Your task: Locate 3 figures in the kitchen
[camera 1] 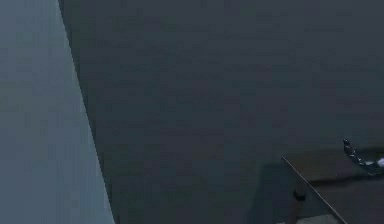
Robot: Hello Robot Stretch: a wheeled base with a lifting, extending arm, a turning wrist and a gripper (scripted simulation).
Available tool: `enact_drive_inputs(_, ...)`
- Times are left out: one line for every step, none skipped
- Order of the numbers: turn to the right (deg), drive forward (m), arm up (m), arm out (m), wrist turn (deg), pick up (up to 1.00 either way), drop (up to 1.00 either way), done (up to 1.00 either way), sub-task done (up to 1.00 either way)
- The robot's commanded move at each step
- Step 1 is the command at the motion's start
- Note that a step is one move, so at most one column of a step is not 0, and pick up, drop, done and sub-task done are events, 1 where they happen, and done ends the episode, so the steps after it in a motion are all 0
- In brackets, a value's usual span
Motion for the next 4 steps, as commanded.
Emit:
enact_drive_inputs(-9.0, 0.00, 0.00, 0.00, 0.0, 0.00, 0.00, 0.00, 0.00)
enact_drive_inputs(0.0, 0.15, 0.00, 0.00, 0.0, 0.00, 0.00, 0.00, 0.00)
enact_drive_inputs(18.0, 0.00, 0.00, 0.00, 0.0, 0.00, 0.00, 0.00, 0.00)
enact_drive_inputs(0.0, 0.30, 0.00, 0.00, 0.0, 0.00, 0.00, 0.00, 0.00)
